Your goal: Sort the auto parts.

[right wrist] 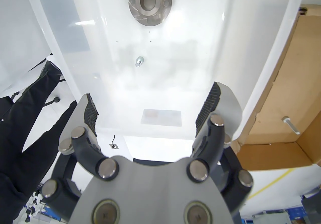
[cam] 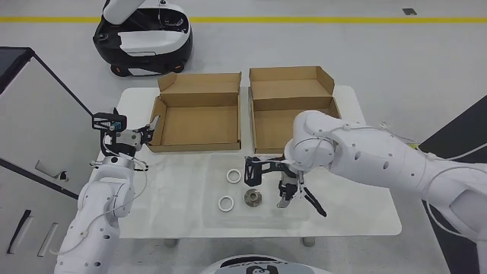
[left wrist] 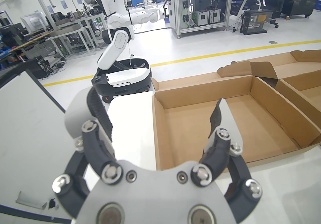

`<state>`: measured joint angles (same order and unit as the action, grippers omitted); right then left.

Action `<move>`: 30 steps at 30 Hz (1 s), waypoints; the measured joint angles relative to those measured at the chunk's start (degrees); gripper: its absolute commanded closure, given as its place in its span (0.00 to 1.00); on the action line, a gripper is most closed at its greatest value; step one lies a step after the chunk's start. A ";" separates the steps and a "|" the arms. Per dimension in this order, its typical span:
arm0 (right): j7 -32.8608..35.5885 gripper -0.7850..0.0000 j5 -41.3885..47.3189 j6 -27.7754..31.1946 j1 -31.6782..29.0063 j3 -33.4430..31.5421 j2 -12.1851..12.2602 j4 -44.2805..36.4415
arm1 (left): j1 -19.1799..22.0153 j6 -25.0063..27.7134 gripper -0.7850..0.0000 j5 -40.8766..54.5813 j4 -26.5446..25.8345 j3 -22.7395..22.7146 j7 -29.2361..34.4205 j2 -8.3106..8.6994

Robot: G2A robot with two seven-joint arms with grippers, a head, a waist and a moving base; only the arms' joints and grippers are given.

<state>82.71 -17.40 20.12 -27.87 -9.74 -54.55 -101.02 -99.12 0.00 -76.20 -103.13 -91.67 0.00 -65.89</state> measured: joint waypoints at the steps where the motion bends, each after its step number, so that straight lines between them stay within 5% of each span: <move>1: 0.12 0.00 -0.08 0.19 -0.25 0.00 -0.23 0.27 | 0.00 0.00 0.00 0.00 0.00 0.00 0.00 0.00; 6: 1.03 0.02 -0.56 0.46 -1.73 0.00 -1.47 1.87 | 0.00 0.00 0.00 0.00 0.00 0.00 0.00 0.00; 16: 2.38 0.41 -2.27 -0.92 -4.10 0.00 -3.14 3.38 | 0.00 0.00 0.00 0.00 0.00 0.00 0.00 0.00; 30: 3.70 0.51 -3.72 -2.23 -5.84 0.00 -3.79 3.13 | 0.00 0.00 0.00 0.00 0.00 0.00 0.00 0.00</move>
<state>86.40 -21.12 17.89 -33.71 -9.74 -58.34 -97.89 -99.12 0.00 -76.20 -103.13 -91.67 0.00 -65.89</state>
